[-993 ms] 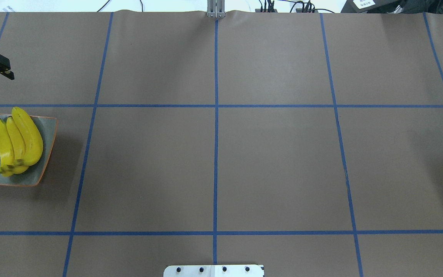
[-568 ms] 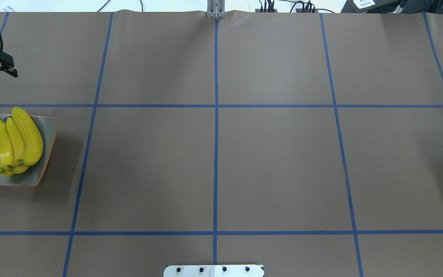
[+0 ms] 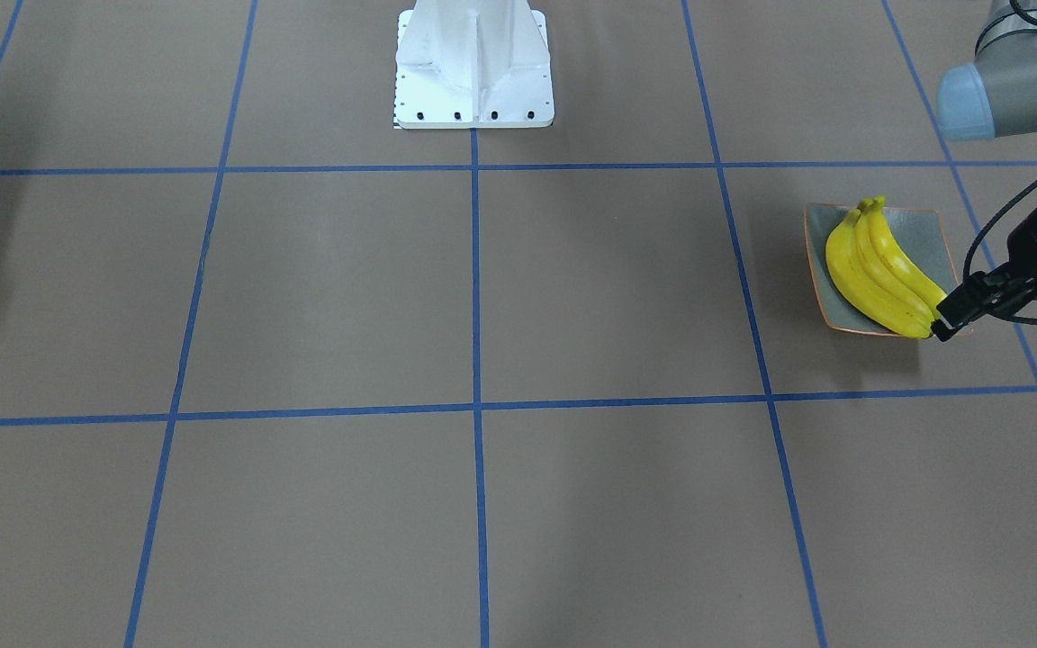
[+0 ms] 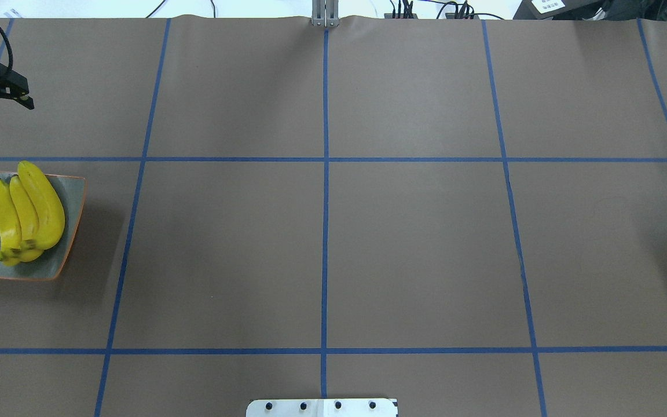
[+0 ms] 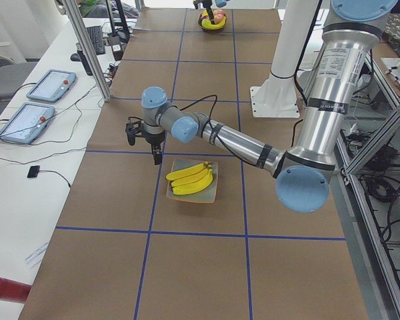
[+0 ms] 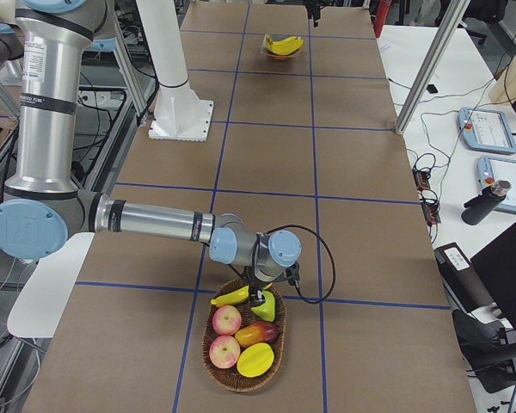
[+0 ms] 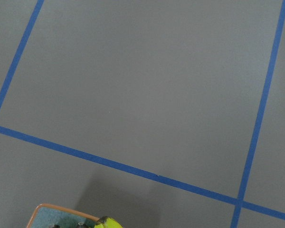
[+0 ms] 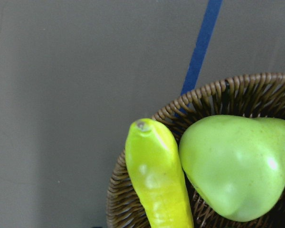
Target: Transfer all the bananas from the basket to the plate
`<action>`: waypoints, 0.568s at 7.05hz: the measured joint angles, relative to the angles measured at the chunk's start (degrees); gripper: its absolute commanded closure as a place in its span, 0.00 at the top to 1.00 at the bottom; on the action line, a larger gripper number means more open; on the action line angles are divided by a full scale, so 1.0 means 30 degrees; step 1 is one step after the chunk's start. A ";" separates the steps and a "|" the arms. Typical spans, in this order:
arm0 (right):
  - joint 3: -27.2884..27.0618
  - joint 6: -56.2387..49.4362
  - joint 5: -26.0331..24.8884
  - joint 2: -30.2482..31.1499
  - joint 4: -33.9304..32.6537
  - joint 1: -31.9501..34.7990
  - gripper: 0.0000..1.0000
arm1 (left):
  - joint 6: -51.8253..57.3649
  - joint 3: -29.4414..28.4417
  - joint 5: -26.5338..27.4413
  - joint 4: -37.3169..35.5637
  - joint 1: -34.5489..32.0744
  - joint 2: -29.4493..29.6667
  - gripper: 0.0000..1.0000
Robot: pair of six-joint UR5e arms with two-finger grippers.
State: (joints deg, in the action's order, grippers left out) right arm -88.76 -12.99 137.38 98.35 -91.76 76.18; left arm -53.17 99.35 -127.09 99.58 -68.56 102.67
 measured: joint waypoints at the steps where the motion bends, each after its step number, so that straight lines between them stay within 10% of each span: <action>1: 0.0128 -0.0101 0.0010 -0.0003 0.0000 -0.0091 0.69 | 0.0000 -0.0008 0.0001 0.0000 0.0001 0.0048 1.00; 4: 0.0718 -0.0246 -0.0067 -0.0175 0.0415 -0.0499 0.67 | 0.0000 -0.0010 0.0008 0.0000 0.0010 0.0206 1.00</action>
State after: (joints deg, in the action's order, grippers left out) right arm -86.60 -13.72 137.18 97.82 -90.51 74.68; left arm -53.17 99.32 -127.07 99.58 -68.53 103.29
